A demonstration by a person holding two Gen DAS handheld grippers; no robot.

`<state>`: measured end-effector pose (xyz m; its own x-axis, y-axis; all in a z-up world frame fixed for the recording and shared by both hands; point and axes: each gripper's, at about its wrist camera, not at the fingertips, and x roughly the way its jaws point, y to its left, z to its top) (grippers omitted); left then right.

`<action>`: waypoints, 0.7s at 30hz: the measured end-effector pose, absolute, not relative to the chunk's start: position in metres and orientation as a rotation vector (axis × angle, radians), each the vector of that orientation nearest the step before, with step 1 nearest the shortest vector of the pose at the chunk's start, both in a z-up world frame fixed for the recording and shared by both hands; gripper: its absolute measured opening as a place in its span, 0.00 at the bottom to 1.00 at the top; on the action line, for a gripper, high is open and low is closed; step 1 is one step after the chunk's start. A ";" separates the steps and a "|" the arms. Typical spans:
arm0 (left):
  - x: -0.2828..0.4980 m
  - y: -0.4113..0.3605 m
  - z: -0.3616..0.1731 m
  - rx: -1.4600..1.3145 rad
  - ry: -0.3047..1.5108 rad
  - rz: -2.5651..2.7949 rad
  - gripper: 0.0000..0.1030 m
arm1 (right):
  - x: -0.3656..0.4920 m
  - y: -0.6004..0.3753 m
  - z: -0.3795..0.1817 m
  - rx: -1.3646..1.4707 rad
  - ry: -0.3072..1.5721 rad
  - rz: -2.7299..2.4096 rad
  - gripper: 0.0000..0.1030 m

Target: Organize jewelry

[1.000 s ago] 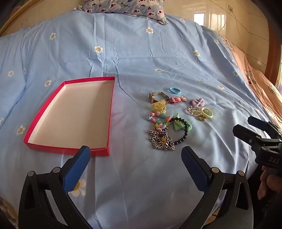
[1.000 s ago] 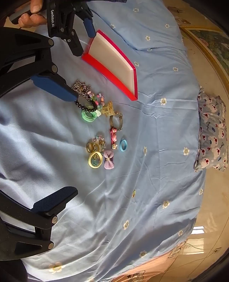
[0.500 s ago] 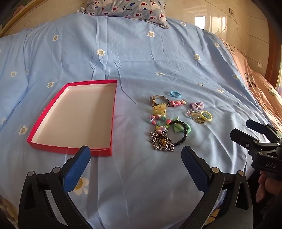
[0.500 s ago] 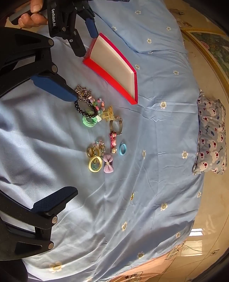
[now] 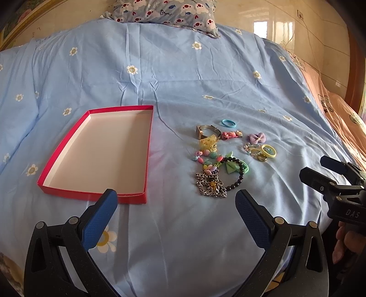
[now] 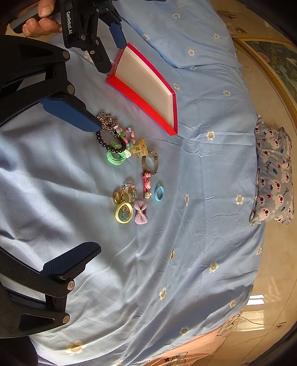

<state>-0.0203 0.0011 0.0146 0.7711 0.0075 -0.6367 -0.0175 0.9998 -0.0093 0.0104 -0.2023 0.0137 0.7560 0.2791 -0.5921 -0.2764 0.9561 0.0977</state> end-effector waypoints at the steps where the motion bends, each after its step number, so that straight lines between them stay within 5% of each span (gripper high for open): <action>1: -0.020 0.001 0.015 -0.013 0.689 0.014 1.00 | 0.010 -0.202 0.014 0.006 0.646 0.304 0.95; 21: -0.020 -0.004 0.011 -0.006 0.691 0.018 1.00 | 0.010 -0.201 0.013 0.013 0.649 0.319 0.95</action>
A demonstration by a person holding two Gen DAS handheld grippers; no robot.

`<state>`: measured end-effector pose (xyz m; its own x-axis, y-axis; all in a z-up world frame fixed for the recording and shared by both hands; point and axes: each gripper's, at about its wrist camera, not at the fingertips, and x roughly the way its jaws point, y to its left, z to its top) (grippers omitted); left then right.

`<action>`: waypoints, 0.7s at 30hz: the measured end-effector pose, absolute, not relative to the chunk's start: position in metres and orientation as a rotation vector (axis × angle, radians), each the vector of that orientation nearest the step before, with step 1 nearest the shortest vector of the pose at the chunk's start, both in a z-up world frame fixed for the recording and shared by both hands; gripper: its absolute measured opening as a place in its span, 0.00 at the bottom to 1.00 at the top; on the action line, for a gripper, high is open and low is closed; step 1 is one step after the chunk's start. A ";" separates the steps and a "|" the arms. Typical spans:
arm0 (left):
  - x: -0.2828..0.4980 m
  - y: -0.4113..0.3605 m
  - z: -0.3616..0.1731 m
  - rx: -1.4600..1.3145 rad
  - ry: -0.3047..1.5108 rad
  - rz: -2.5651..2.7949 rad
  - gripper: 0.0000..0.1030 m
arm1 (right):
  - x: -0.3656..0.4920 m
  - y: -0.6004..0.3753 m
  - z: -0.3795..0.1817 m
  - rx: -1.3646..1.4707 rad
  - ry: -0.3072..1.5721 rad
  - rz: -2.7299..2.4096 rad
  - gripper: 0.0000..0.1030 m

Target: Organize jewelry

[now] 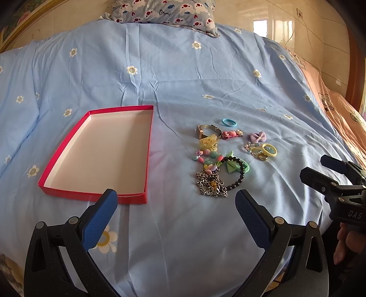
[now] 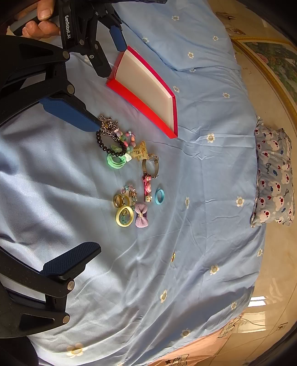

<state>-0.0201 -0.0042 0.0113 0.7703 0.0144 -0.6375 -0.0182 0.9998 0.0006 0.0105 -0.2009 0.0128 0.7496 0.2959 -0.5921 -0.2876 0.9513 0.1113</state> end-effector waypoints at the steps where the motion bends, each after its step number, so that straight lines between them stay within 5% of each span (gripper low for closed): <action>1: -0.020 -0.004 0.011 -0.005 0.692 0.018 1.00 | 0.011 -0.201 0.013 0.013 0.649 0.319 0.95; 21: -0.020 -0.007 0.005 -0.003 0.701 0.011 1.00 | 0.012 -0.201 0.013 0.029 0.651 0.333 0.95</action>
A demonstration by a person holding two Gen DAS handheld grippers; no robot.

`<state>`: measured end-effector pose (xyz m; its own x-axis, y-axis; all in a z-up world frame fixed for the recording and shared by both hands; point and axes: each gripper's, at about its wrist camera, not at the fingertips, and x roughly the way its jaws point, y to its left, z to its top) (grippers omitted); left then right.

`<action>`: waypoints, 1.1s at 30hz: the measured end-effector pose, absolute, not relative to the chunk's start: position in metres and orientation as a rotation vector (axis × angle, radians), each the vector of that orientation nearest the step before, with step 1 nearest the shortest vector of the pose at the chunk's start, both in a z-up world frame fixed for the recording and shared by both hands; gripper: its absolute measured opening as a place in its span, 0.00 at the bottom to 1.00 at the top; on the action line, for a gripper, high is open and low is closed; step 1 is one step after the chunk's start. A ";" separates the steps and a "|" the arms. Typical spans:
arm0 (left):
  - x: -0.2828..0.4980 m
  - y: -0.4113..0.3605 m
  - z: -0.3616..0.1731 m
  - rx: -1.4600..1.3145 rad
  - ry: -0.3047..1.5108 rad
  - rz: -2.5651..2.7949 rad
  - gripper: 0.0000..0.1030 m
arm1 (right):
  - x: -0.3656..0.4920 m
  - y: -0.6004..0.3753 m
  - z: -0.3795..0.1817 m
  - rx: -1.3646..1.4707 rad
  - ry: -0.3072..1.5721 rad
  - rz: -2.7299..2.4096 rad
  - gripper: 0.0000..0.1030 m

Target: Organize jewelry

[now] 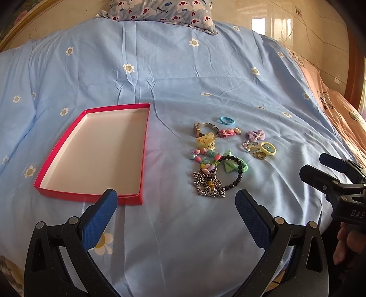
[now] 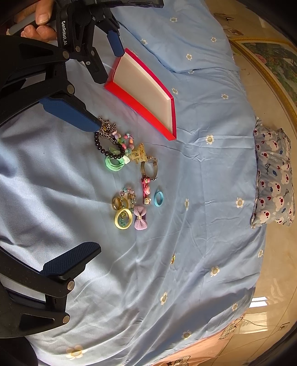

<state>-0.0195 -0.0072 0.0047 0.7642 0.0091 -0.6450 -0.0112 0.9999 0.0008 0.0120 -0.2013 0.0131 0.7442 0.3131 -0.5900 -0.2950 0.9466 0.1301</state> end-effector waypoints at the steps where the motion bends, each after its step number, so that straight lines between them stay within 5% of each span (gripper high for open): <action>1: -0.017 -0.011 0.005 -0.003 0.704 0.009 1.00 | 0.012 -0.201 0.013 0.030 0.652 0.334 0.95; 19: 0.017 -0.011 -0.001 0.010 0.758 -0.061 0.99 | 0.035 -0.209 0.002 0.046 0.701 0.314 0.93; 33: 0.075 -0.008 0.002 0.002 0.808 -0.132 0.88 | 0.075 -0.221 0.000 0.088 0.764 0.308 0.66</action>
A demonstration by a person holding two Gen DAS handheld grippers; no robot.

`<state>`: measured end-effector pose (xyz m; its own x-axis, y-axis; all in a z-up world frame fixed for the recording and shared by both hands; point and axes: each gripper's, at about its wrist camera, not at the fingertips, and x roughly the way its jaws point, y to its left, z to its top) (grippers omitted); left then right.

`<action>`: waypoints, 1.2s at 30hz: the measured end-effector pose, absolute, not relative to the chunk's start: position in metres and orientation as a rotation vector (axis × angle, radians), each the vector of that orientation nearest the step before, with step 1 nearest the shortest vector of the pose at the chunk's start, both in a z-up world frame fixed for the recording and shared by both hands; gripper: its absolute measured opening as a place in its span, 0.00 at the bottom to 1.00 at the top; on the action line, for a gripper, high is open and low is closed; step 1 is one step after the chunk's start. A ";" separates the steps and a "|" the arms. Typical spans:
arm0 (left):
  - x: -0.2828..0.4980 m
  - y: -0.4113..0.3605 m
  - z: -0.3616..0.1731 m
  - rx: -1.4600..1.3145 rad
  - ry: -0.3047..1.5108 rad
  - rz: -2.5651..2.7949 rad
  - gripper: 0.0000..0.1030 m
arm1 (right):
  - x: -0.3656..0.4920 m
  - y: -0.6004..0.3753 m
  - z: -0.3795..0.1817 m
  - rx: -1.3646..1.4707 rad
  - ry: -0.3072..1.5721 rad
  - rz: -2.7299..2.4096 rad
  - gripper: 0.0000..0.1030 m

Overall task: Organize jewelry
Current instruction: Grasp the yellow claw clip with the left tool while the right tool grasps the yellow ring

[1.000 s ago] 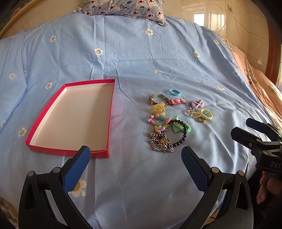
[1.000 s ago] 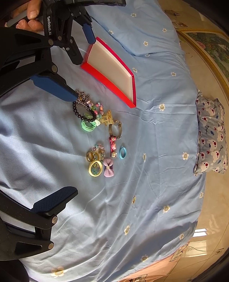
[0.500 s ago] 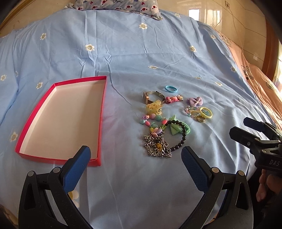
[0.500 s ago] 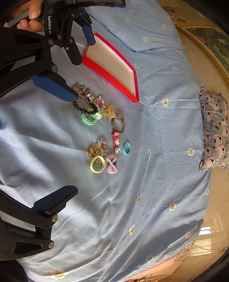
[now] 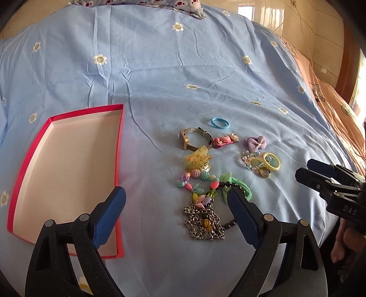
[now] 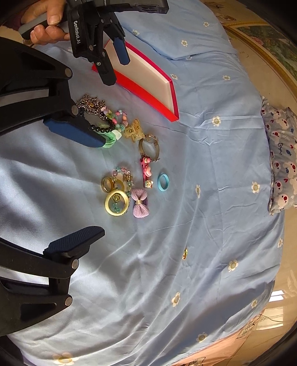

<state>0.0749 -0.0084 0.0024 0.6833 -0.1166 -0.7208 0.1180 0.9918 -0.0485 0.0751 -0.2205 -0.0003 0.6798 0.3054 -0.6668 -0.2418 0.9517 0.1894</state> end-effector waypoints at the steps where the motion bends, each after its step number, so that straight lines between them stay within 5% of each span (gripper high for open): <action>1: 0.080 -0.009 0.002 0.003 0.814 -0.137 0.87 | 0.079 -0.221 -0.001 0.090 0.768 0.306 0.64; 16: 0.153 -0.025 -0.025 -0.012 0.931 -0.236 0.81 | 0.142 -0.234 -0.032 0.118 0.911 0.256 0.29; 20: 0.167 -0.032 -0.037 -0.007 0.969 -0.253 0.68 | 0.148 -0.234 -0.041 0.118 0.936 0.258 0.18; 23: 0.174 -0.031 -0.044 -0.044 1.001 -0.270 0.46 | 0.149 -0.235 -0.041 0.115 0.934 0.265 0.07; 25: 0.176 -0.030 -0.045 -0.061 1.005 -0.283 0.34 | 0.149 -0.234 -0.041 0.114 0.933 0.270 0.04; 36: 0.162 -0.014 -0.023 -0.120 0.942 -0.287 0.33 | 0.140 -0.232 -0.016 0.146 0.871 0.317 0.03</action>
<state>0.1616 -0.0140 -0.0231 0.5540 -0.2942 -0.7788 0.1901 0.9555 -0.2258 0.1405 -0.2320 -0.0165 0.6007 0.3314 -0.7276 -0.2136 0.9435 0.2534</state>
